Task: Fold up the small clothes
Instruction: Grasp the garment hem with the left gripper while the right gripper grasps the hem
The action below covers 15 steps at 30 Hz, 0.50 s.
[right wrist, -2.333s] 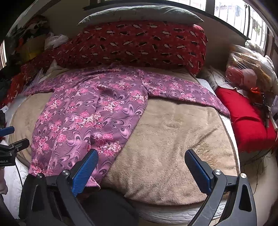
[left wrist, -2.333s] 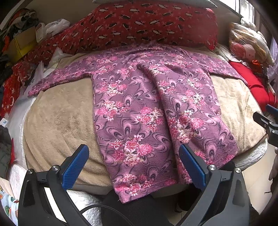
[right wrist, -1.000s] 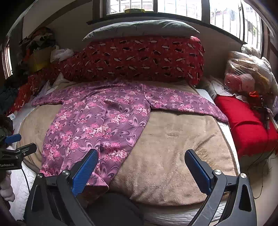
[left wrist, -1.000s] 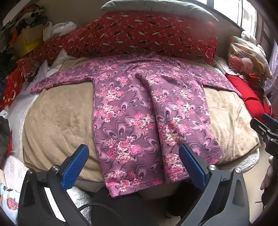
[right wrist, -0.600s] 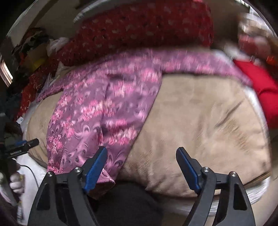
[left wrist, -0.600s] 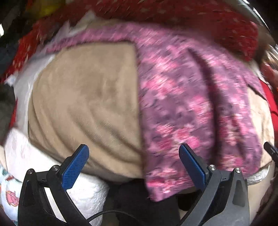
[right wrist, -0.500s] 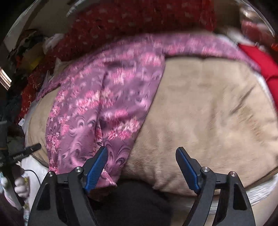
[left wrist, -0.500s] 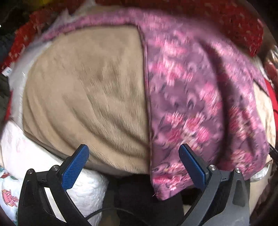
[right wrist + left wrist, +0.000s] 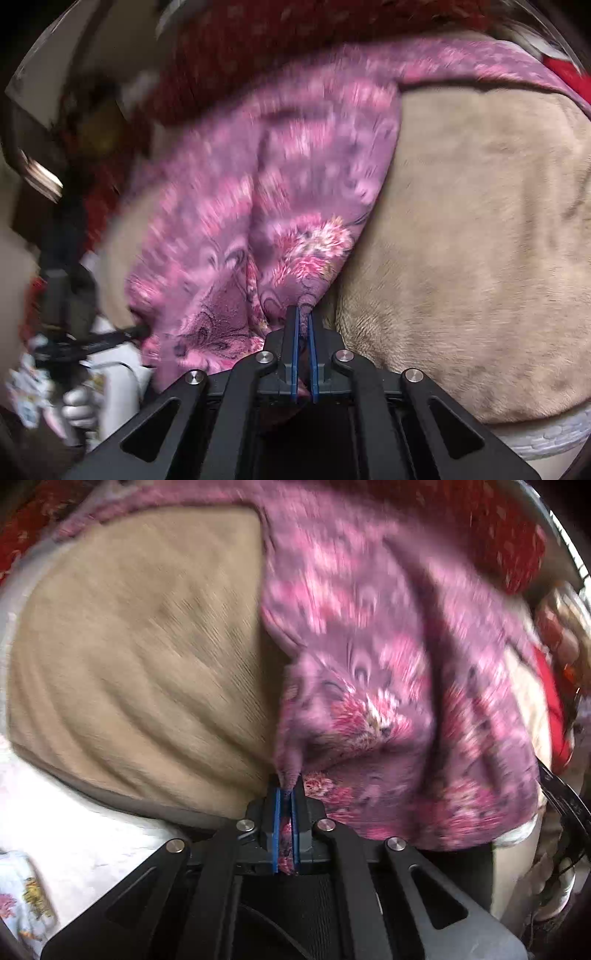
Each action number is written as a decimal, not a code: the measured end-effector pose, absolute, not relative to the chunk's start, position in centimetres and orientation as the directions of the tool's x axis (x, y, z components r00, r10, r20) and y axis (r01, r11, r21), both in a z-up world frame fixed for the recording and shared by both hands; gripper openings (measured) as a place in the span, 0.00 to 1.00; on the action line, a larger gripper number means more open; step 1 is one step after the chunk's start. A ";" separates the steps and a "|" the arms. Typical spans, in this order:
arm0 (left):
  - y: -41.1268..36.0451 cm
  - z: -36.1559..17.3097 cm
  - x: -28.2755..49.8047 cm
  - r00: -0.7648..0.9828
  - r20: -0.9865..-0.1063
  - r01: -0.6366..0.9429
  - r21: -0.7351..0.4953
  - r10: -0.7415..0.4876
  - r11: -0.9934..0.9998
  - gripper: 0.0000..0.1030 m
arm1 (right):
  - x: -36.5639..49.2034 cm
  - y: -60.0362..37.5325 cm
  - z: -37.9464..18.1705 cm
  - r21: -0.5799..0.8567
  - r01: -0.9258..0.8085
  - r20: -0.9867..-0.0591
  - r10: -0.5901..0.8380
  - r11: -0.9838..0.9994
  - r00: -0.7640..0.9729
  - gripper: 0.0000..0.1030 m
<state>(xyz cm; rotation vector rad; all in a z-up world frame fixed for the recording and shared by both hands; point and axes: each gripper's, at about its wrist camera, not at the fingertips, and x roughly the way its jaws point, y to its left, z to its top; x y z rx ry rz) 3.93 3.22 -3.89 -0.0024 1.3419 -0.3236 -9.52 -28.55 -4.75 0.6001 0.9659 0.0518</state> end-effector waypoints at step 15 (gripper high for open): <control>7.7 -3.8 3.7 0.111 -0.939 0.131 -0.311 -0.326 0.941 0.06 | -17.0 -38.7 -4.6 0.577 0.477 -0.748 0.195 0.663 0.634 0.11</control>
